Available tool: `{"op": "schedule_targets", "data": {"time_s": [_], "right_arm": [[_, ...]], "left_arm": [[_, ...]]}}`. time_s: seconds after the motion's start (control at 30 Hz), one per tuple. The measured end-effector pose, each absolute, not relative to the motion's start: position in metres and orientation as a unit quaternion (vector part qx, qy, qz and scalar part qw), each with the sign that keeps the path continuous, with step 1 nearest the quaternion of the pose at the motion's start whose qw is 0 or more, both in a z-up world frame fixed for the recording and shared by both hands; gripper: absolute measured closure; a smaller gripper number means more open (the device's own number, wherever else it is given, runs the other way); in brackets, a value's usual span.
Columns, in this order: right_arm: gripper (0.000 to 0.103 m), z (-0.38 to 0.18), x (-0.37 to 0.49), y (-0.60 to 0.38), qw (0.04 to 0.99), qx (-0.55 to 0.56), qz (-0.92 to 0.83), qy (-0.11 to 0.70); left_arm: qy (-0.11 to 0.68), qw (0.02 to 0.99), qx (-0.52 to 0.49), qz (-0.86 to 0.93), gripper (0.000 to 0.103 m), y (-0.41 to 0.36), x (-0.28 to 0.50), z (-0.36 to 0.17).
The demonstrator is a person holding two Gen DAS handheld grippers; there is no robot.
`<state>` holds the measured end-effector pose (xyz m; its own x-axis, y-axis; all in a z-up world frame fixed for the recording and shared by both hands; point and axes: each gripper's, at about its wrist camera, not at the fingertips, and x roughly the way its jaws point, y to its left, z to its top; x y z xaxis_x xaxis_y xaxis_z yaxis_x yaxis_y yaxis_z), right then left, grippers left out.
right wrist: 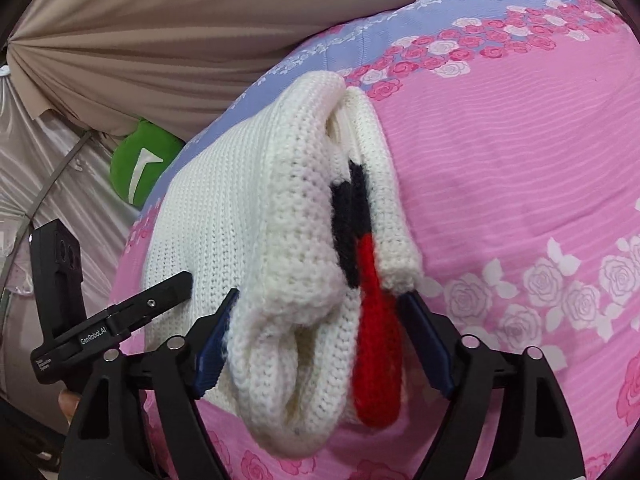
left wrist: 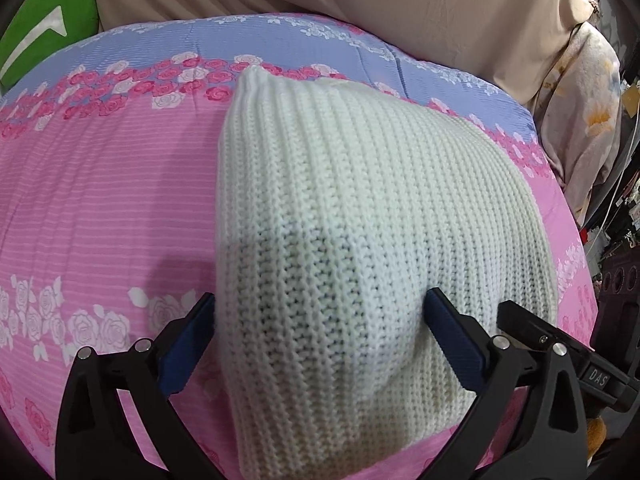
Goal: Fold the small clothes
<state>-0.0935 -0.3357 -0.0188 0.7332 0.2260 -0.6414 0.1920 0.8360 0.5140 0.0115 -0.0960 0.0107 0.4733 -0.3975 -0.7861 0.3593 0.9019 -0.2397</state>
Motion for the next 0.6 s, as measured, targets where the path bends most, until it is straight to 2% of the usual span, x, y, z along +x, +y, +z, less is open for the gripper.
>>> {"op": "schedule_targets", "data": {"time_s": [0.07,0.23,0.6], "right_arm": [[0.016,-0.018,-0.091,-0.333,0.889,0.279,0.012,0.362],[0.014,-0.018,-0.087,-0.329,0.895,0.268,0.016,0.356],[0.013,-0.022,-0.081,-0.348,0.887,0.307,0.05,0.342]], "left_arm": [[0.464,0.857,-0.023,-0.223,0.005,-0.098,0.014,0.009],[0.465,0.853,-0.04,-0.233,0.005,-0.101,0.019,0.002],[0.44,0.859,-0.036,-0.258,0.005,-0.106,0.021,-0.002]]}}
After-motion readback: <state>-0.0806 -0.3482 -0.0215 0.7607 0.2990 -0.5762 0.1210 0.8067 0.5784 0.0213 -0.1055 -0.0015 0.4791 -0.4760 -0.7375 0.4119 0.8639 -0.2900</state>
